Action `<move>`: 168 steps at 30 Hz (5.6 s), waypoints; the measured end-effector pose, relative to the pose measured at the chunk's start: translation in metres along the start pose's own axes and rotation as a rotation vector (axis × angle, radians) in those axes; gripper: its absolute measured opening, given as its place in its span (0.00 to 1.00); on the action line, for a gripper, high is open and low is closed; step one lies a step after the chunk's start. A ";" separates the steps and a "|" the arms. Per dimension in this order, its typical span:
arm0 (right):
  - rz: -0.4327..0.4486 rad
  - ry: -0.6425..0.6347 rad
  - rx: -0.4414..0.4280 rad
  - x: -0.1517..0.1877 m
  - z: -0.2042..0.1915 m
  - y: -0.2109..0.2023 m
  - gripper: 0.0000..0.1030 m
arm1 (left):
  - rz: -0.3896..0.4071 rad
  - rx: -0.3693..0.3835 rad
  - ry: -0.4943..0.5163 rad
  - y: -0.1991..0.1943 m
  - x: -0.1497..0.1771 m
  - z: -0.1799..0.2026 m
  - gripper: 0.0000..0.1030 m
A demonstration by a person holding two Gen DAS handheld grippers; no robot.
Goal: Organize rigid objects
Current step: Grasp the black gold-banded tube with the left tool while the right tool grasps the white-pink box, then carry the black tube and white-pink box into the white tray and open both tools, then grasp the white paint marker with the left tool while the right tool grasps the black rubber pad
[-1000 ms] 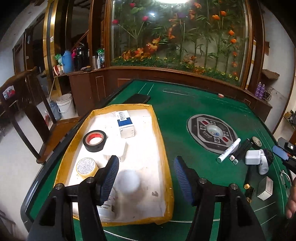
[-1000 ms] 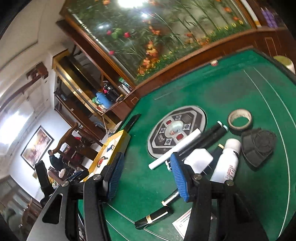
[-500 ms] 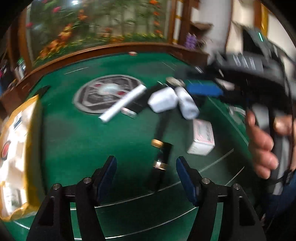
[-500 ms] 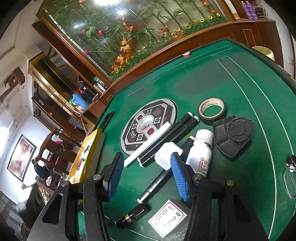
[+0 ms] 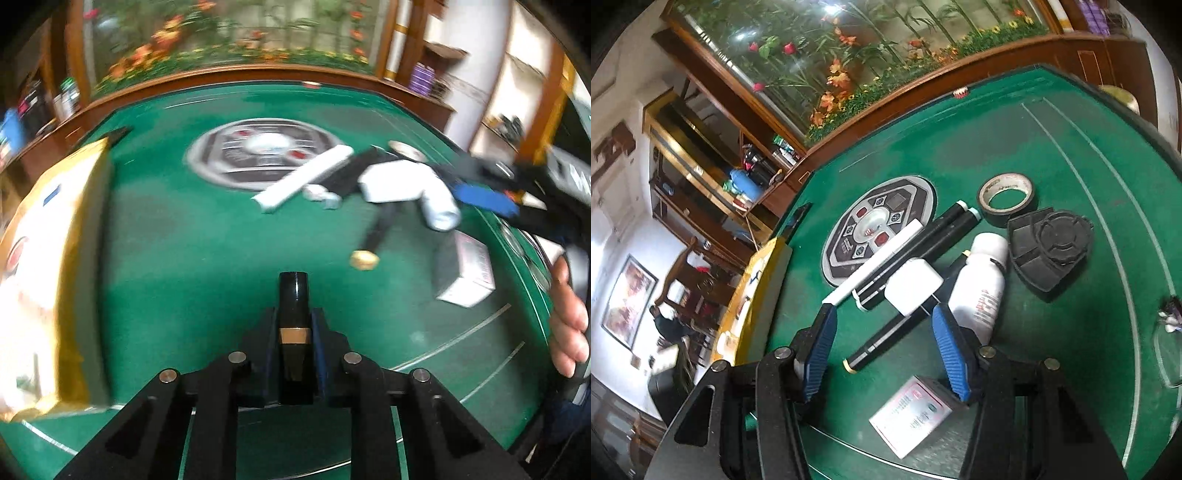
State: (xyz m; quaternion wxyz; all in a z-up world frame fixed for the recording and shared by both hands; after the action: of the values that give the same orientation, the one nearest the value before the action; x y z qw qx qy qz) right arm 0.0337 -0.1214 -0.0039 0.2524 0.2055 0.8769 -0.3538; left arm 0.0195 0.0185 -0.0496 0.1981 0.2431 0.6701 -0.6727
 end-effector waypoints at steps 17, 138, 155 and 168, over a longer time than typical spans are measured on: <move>-0.214 -0.344 0.200 0.069 -0.025 0.019 0.53 | 0.001 -0.012 -0.044 0.003 0.005 -0.018 0.18; -0.414 -0.535 -0.034 0.041 -0.241 0.276 0.56 | 0.048 -0.028 -0.378 0.005 -0.011 -0.168 0.19; -0.252 -0.415 -0.149 0.013 -0.204 0.161 0.67 | 0.139 -0.026 -0.352 -0.039 -0.013 -0.145 0.43; 0.088 -0.088 0.178 -0.046 0.001 -0.004 0.67 | 0.121 0.060 -0.084 -0.031 -0.048 -0.037 0.48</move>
State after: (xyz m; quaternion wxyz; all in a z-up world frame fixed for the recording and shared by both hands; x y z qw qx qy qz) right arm 0.0675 -0.1331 0.0247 0.2866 0.2498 0.8201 -0.4276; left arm 0.0418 0.0536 0.0042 0.2589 0.2608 0.6247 -0.6890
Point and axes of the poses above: each gripper's, at about its wrist camera, not at the fingertips, and y roughly the way its jaws point, z to its right, x to its underside, the point moved 7 cm from there along y, roughly the way its jaws point, and after that the axes turned 9 degrees about -x, right-handed, at the moved point
